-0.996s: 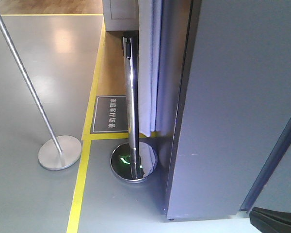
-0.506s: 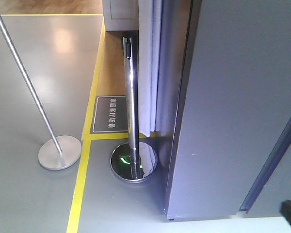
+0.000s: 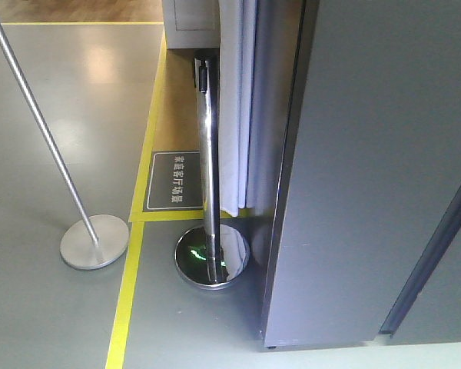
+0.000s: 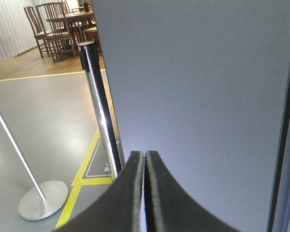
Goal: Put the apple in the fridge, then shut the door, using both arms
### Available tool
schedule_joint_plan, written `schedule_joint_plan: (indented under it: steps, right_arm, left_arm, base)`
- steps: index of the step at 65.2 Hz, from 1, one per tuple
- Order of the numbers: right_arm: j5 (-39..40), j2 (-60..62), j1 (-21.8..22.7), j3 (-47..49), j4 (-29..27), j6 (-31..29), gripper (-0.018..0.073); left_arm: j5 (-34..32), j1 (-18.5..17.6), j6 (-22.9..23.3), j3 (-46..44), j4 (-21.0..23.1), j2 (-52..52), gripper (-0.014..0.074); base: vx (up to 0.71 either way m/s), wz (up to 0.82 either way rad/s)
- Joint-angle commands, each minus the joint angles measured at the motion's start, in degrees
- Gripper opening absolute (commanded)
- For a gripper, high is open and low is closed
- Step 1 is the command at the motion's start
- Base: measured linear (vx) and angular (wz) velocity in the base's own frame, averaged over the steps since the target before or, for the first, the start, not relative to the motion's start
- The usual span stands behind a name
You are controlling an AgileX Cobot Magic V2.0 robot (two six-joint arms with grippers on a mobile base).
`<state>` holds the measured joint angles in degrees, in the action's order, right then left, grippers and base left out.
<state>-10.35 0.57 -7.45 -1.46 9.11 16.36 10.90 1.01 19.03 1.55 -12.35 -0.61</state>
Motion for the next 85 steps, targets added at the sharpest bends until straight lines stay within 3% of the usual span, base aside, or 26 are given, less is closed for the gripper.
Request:
schedule_joint_plan:
  steps: [1, 85]
  right_arm:
    - [4.79, 0.26, 0.11, -0.78, 1.01, -0.11, -0.0006]
    - [4.51, 0.26, 0.11, -0.73, 0.36, 0.15, -0.0006]
  left_arm:
    - [-3.97, 0.02, 0.32, 0.85, 0.30, -0.94, -0.0008]
    - [-3.97, 0.02, 0.32, 0.85, 0.30, -0.94, -0.0008]
  base:
    - [0.00, 0.00]
    - [0.00, 0.00]
